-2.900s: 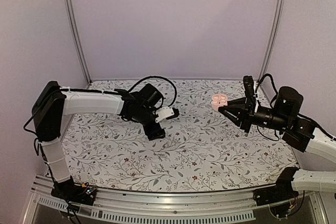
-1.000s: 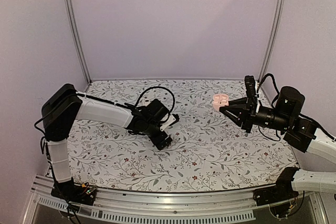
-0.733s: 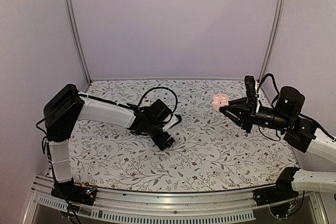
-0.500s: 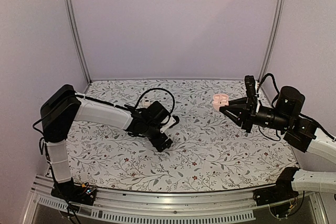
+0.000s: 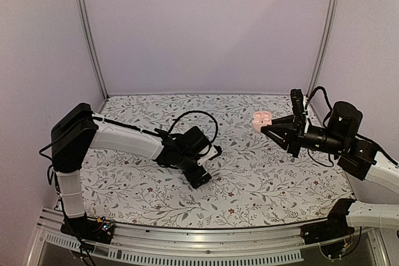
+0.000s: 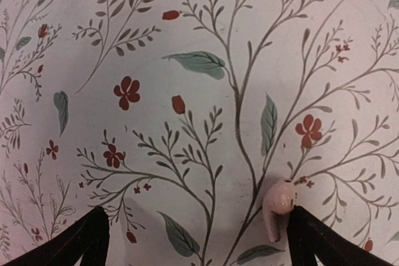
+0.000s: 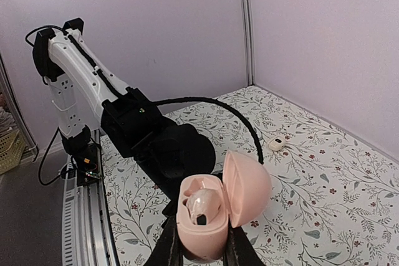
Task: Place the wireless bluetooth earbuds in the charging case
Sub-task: Pick up the left earbud from the center of the board.
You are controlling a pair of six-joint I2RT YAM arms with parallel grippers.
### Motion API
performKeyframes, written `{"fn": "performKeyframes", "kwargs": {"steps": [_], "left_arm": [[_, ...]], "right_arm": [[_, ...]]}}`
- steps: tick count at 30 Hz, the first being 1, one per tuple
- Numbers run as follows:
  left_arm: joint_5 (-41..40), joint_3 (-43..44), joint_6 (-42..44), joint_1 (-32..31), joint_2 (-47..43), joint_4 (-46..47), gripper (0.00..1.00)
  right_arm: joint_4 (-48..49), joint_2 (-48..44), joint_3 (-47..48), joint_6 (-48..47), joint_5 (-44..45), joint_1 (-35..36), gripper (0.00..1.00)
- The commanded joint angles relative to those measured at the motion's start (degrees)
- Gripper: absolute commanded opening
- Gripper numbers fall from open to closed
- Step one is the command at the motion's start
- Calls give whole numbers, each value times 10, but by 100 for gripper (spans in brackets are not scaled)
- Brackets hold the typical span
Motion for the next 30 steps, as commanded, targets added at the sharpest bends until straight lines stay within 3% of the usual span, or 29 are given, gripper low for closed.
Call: {"fn": "performKeyframes", "kwargs": {"steps": [1,10,19,30], "left_arm": [[22,29,18,-12,35,-32,100],[50,78,38,-13,58,-64,100],[130,120,34,17,49,-119,86],[133,199,29,30,89,-227,71]], "right_arm": [[-2,-7,18,-4,4,-3,0],[1,-2,16,-5,5,-3,0],[-14,0,28,-2,6,-3,0],[-24,-32,13,-5,16,-3,0]]}}
